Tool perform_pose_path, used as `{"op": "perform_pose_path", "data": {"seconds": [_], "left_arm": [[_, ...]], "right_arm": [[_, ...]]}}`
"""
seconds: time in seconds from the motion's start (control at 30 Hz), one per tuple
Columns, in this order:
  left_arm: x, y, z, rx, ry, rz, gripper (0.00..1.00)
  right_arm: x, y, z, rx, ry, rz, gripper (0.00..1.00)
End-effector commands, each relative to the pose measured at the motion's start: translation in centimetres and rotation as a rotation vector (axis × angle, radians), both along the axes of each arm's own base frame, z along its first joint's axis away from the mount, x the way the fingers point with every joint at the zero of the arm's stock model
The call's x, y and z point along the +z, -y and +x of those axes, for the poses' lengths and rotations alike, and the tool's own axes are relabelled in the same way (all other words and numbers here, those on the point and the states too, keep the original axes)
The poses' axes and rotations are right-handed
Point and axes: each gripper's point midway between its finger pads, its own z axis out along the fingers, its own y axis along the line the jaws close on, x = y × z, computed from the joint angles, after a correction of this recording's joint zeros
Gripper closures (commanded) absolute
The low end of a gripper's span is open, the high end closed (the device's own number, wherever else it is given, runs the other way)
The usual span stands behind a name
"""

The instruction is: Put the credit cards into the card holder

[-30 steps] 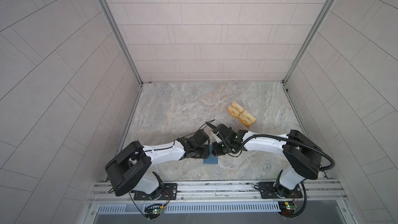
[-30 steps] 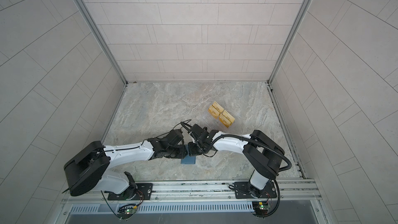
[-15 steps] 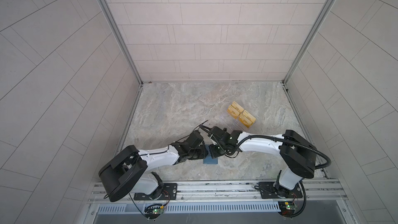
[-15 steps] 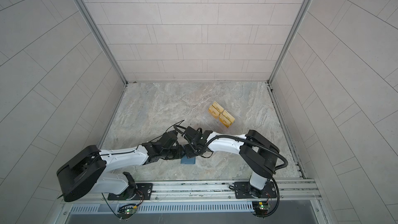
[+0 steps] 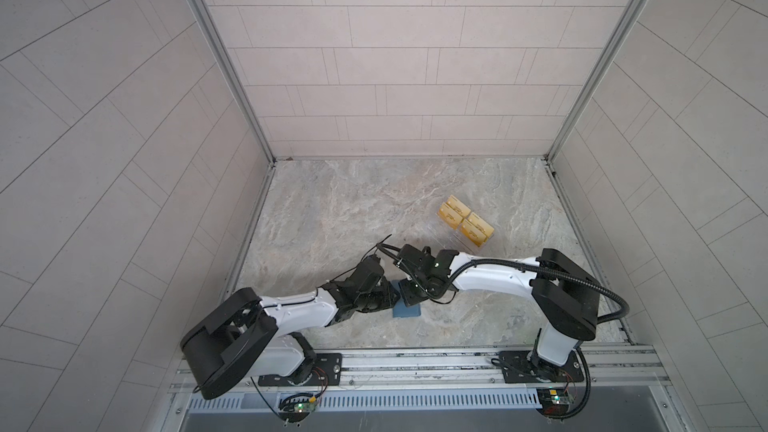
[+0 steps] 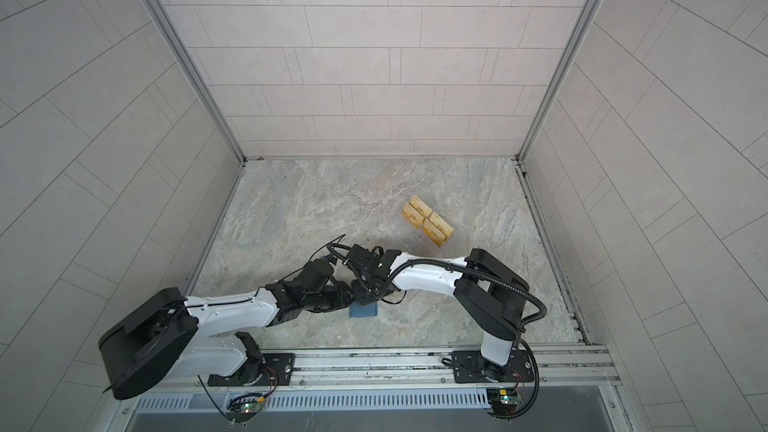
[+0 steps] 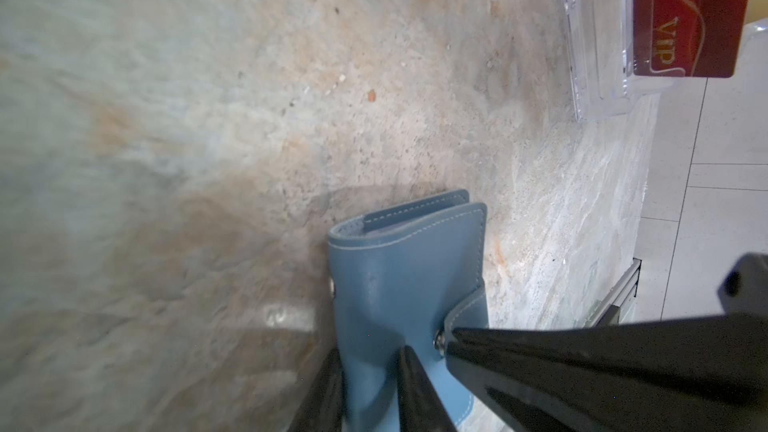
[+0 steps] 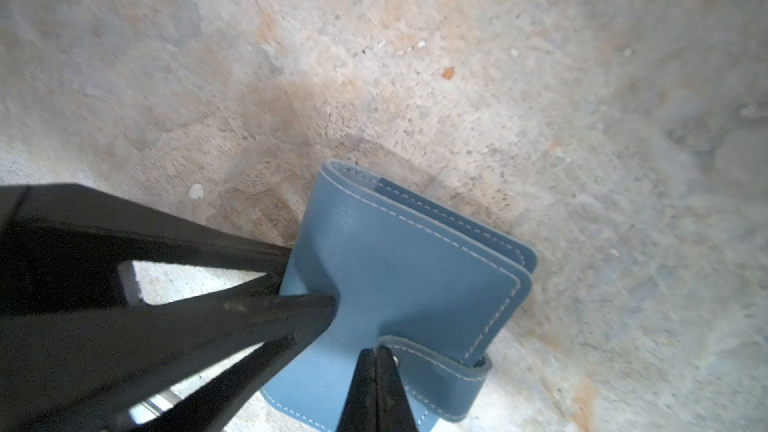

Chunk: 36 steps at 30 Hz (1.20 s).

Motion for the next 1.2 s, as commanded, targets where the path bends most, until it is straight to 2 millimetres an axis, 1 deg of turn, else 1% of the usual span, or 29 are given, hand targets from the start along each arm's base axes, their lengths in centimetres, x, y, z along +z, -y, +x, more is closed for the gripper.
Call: {"op": "perform_pose_path", "data": {"seconds": [0.0,0.17,0.33,0.4,0.47,0.67,0.73,0.8,0.9,1.03,1.1,1.13,1.17], "left_arm": [[1.4,0.0,0.0,0.002,0.011,-0.055,0.71],[2.0,-1.1,0.6,0.037,0.024,-0.078,0.69],[1.6,-2.3,0.7,0.068,0.016,-0.068,0.65],[1.5,-2.7,0.8,0.082,0.012,-0.07,0.65],[1.4,-3.2,0.7,0.095,0.011,-0.063,0.63],[0.9,-5.2,0.6,0.112,0.002,0.048,0.59],[1.1,-5.5,0.8,0.112,0.006,0.072,0.55],[1.3,-5.4,0.9,0.102,0.004,0.079,0.54],[1.1,-4.9,1.0,0.084,-0.013,0.081,0.54],[0.9,-4.2,1.2,0.052,-0.032,0.084,0.54],[0.9,-3.8,1.3,0.03,-0.042,0.09,0.54],[0.8,-3.6,1.3,0.024,-0.046,0.093,0.55],[0.8,-3.4,1.4,0.016,-0.048,0.095,0.55]], "right_arm": [[-6.8,4.3,-4.6,0.025,-0.18,-0.213,0.98],[-7.6,4.2,-5.0,0.028,-0.205,-0.232,0.99],[-7.8,4.4,-5.1,0.054,-0.195,-0.287,0.98],[-7.9,3.7,-5.2,0.039,-0.208,-0.254,0.98],[-7.5,2.9,-5.0,0.025,-0.205,-0.22,0.98],[-4.2,0.7,-3.3,-0.005,-0.171,-0.11,0.98],[-2.7,0.3,-2.5,-0.017,-0.144,-0.078,0.97],[-1.0,-0.3,-1.5,-0.025,-0.115,-0.04,0.93],[1.3,-0.6,-0.4,-0.017,-0.067,-0.009,0.94],[2.8,-0.8,0.2,-0.014,-0.038,0.013,0.92],[3.3,-0.7,0.3,-0.018,-0.029,0.02,0.88],[3.4,-0.7,0.4,-0.017,-0.023,0.023,0.82],[3.5,-0.6,0.3,-0.014,-0.02,0.025,0.81]]}}
